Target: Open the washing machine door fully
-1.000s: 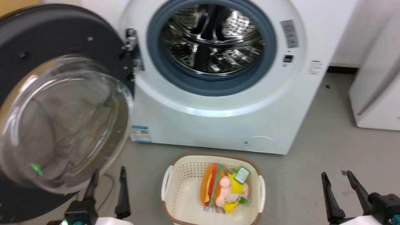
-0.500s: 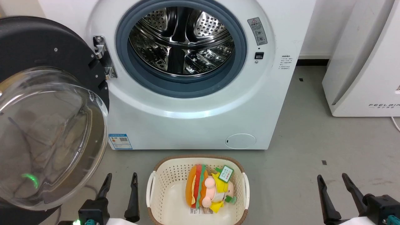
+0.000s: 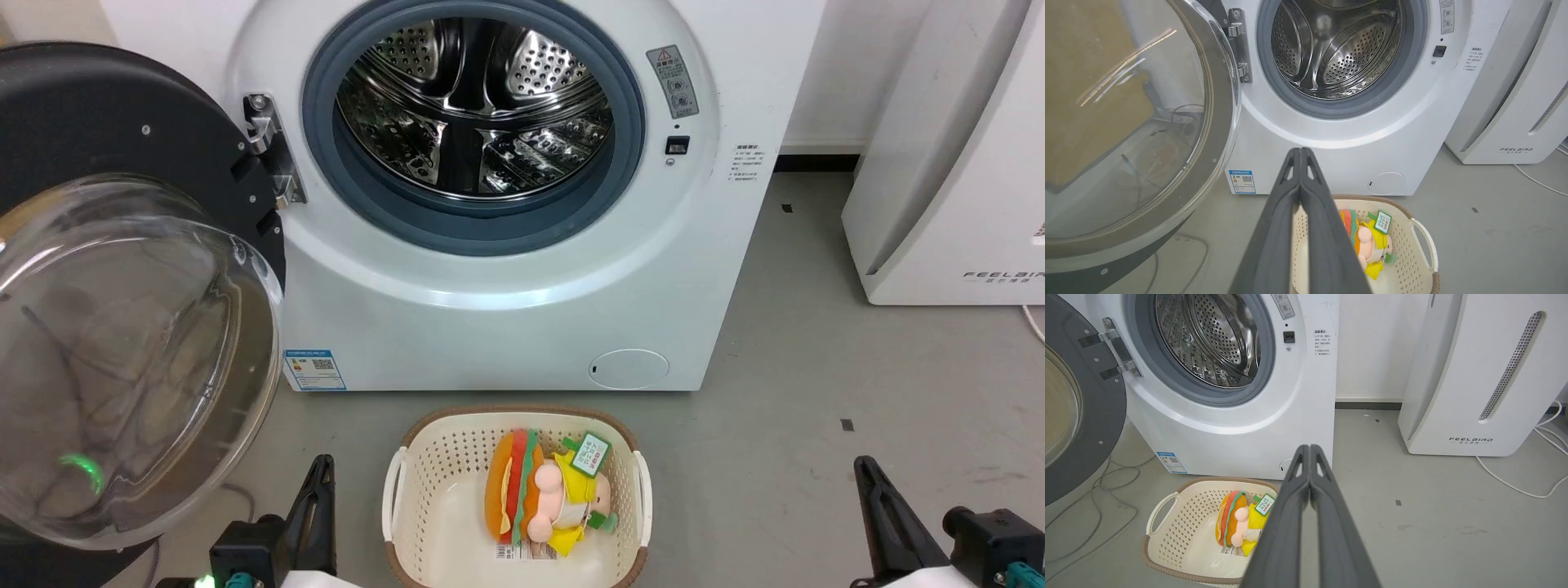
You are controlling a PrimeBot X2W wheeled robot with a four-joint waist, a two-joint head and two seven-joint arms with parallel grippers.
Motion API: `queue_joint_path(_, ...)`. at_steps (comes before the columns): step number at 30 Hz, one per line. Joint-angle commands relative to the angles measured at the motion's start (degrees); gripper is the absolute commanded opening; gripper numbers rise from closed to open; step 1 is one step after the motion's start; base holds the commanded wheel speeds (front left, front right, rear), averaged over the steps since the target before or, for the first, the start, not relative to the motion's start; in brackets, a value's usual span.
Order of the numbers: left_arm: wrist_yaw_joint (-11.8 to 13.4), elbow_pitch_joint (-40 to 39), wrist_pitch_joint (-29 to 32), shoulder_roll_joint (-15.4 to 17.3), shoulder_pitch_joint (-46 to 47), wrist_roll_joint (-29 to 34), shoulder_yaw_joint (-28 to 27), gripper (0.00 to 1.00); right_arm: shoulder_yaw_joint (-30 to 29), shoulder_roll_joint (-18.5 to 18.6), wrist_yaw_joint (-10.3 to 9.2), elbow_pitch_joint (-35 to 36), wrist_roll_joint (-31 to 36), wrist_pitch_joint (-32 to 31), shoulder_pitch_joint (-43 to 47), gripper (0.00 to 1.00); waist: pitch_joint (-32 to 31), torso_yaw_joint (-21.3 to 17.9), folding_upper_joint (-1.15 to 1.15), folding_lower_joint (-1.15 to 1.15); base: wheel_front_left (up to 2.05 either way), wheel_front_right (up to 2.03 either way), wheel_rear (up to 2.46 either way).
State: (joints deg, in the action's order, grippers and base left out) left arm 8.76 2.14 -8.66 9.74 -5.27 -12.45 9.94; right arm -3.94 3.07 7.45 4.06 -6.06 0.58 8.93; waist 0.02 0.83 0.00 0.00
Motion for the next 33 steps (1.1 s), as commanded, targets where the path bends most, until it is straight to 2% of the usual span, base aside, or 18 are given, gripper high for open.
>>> queue_joint_path(1, -0.5, -0.1, 0.1, -0.3, 0.4, 0.6, -0.4, 0.0, 0.1, 0.0, 0.0, -0.2, 0.1, 0.0, -0.6, 0.0, 0.0, 0.0, 0.0, 0.0, 0.0, 0.0, 0.0)
queue_joint_path(33, -2.7, -0.7, 2.5, -2.1, 1.7, 3.9, -3.0, 0.0, 1.2, -0.1, 0.01, -1.3, 1.8, -0.2, -2.9, 0.0, 0.0, -0.2, 0.0, 0.0, 0.0, 0.0, 0.0)
